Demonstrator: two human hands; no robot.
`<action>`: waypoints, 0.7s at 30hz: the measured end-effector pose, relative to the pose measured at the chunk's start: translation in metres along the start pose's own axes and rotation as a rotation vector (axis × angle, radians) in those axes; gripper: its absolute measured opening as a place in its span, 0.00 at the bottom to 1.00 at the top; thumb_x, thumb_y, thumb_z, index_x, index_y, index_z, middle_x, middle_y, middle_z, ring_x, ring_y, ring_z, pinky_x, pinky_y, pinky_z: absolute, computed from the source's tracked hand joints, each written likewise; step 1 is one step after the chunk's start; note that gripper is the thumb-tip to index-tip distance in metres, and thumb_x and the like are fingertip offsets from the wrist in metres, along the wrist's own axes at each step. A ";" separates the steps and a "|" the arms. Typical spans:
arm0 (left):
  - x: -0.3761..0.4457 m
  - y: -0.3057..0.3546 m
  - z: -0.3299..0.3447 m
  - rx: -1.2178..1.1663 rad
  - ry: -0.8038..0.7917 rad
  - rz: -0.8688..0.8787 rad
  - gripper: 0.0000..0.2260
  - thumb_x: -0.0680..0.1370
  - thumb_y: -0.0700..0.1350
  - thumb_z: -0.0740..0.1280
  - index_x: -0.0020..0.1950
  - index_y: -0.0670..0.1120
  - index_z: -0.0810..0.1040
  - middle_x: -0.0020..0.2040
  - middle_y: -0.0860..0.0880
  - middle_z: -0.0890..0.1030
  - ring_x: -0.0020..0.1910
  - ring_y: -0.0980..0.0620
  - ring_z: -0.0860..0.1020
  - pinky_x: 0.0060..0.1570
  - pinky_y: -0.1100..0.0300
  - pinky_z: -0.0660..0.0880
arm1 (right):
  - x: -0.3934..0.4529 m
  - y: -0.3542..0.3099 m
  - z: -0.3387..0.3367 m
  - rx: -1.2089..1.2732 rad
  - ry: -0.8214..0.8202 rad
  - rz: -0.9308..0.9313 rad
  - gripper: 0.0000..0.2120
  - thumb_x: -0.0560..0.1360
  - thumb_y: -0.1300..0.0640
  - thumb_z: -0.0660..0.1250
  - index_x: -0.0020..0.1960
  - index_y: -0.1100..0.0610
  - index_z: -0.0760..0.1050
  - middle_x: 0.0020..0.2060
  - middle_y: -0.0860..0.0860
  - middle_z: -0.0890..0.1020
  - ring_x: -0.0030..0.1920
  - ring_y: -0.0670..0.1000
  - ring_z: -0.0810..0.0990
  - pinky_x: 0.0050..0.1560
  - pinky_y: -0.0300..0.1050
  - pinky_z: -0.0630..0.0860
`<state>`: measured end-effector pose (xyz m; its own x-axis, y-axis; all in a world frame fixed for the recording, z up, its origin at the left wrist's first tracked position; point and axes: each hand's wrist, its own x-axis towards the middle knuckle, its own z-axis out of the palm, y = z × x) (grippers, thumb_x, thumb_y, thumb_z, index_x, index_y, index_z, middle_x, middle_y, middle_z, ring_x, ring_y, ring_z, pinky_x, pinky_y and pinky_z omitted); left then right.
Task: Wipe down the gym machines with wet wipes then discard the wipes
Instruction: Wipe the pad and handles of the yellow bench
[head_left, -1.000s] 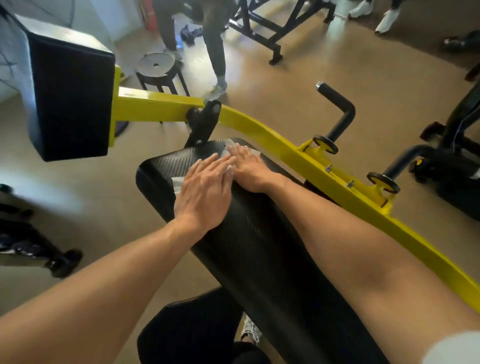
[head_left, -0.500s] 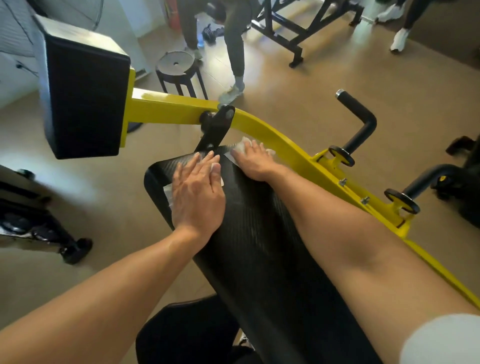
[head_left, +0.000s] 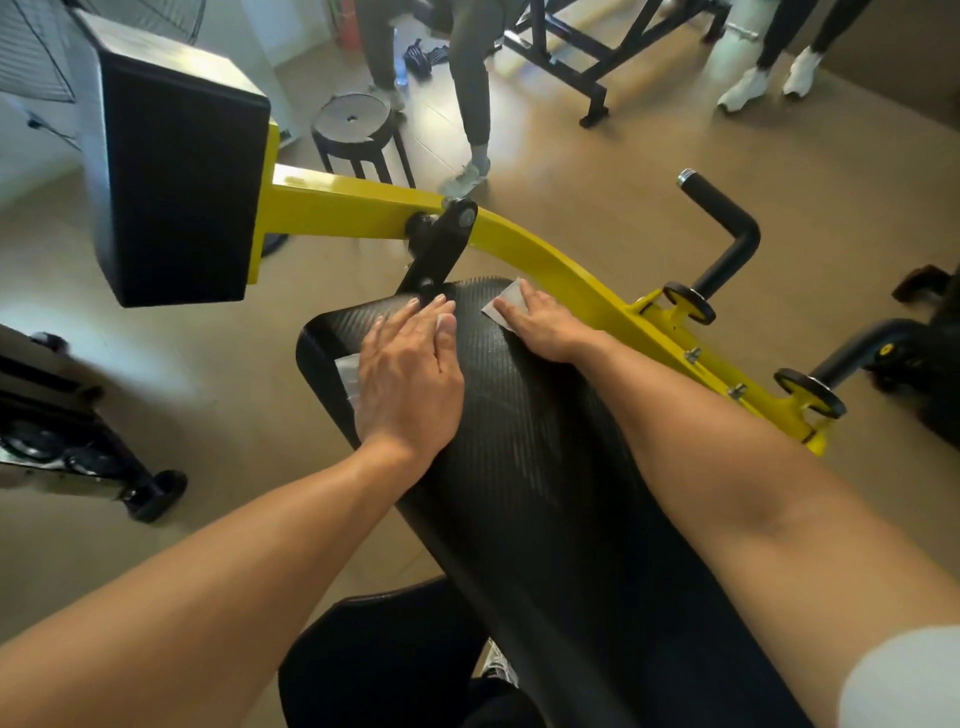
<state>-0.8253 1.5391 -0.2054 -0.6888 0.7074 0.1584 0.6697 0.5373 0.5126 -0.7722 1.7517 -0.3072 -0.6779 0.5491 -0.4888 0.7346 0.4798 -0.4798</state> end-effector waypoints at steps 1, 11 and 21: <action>0.000 0.000 0.000 0.003 -0.014 0.008 0.23 0.85 0.55 0.50 0.74 0.49 0.74 0.73 0.52 0.74 0.76 0.54 0.65 0.77 0.49 0.57 | -0.001 -0.001 0.002 0.006 0.012 0.015 0.41 0.80 0.28 0.45 0.83 0.52 0.42 0.83 0.51 0.47 0.82 0.52 0.46 0.81 0.54 0.46; -0.001 -0.003 0.000 -0.092 -0.047 0.089 0.21 0.85 0.54 0.51 0.70 0.50 0.77 0.68 0.51 0.79 0.70 0.51 0.72 0.70 0.52 0.65 | -0.111 -0.028 0.026 -0.042 -0.009 -0.170 0.35 0.84 0.34 0.46 0.83 0.51 0.41 0.82 0.50 0.41 0.81 0.49 0.38 0.78 0.47 0.35; -0.039 -0.053 -0.018 -0.141 -0.157 0.358 0.21 0.87 0.50 0.50 0.68 0.46 0.79 0.67 0.46 0.80 0.72 0.48 0.72 0.76 0.51 0.59 | -0.265 -0.078 0.074 -0.149 0.129 -0.135 0.36 0.83 0.35 0.53 0.83 0.47 0.41 0.83 0.46 0.43 0.81 0.45 0.40 0.79 0.45 0.38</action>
<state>-0.8389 1.4747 -0.2235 -0.3611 0.9055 0.2226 0.8073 0.1841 0.5607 -0.6517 1.5181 -0.1936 -0.7678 0.5513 -0.3263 0.6404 0.6453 -0.4166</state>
